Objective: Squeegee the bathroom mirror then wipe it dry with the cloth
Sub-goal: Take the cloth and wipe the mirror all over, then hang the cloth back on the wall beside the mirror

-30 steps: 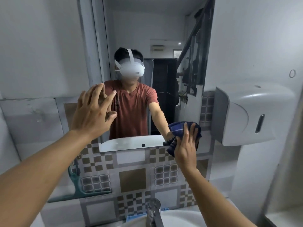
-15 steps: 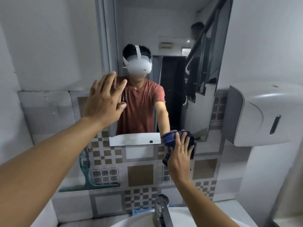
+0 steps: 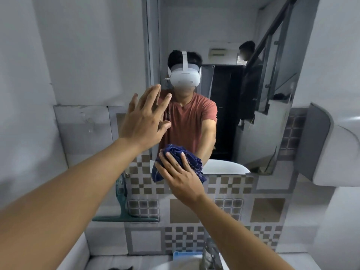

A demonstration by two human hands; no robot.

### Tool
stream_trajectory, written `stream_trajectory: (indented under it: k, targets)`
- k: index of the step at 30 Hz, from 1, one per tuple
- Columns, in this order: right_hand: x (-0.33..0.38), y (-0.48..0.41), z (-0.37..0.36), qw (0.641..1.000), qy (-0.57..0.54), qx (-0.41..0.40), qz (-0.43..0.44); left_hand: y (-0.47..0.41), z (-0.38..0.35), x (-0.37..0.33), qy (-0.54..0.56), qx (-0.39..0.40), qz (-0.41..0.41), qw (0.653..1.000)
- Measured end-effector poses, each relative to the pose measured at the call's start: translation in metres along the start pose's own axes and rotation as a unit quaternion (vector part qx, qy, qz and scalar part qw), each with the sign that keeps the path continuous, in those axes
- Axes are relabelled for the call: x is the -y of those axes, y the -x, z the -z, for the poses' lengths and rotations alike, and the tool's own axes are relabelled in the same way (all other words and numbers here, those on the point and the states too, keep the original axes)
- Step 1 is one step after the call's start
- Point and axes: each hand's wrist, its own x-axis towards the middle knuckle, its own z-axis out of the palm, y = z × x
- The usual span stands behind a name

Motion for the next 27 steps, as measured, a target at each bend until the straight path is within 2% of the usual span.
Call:
stream_trajectory:
  k: [2,7,10,14,17,20,22,23,25,26,27]
  targets:
    - [0.008,0.0,-0.005,0.998,0.002,0.037,0.056,0.003,-0.002,-0.006,0.007,0.003,-0.001,1.0]
    - [0.019,-0.011,0.011,0.989,-0.044,0.09,0.112,0.0,0.019,-0.005,0.004,-0.02,0.014,1.0]
    - [0.025,-0.019,0.018,0.971,-0.136,0.135,0.143,-0.004,0.02,-0.001,0.004,-0.009,0.015,1.0]
    - [0.049,-0.007,0.038,0.952,-0.243,0.169,0.081,0.002,0.016,0.004,0.005,0.018,0.019,1.0]
    - [0.053,0.007,0.061,0.919,-0.351,0.159,-0.085,0.008,0.022,0.008,0.015,0.031,0.02,0.999]
    - [0.044,0.016,0.099,0.841,-0.463,0.131,-0.247,0.031,0.041,0.003,0.085,0.019,0.059,0.994]
    - [0.037,0.021,0.118,0.767,-0.554,0.102,-0.306,0.049,0.054,-0.006,0.203,0.049,0.131,0.969]
    - [0.034,0.022,0.127,0.725,-0.604,0.082,-0.321,0.057,0.061,-0.012,0.282,0.099,0.177,0.938]
    - [0.032,0.024,0.143,0.631,-0.692,0.037,-0.349,0.073,0.074,-0.024,0.445,0.228,0.255,0.827]
    - [0.032,0.024,0.151,0.579,-0.73,0.016,-0.363,0.08,0.08,-0.029,0.498,0.276,0.271,0.776]
    - [0.032,0.024,0.158,0.528,-0.763,-0.002,-0.374,0.087,0.084,-0.031,0.526,0.308,0.27,0.745]
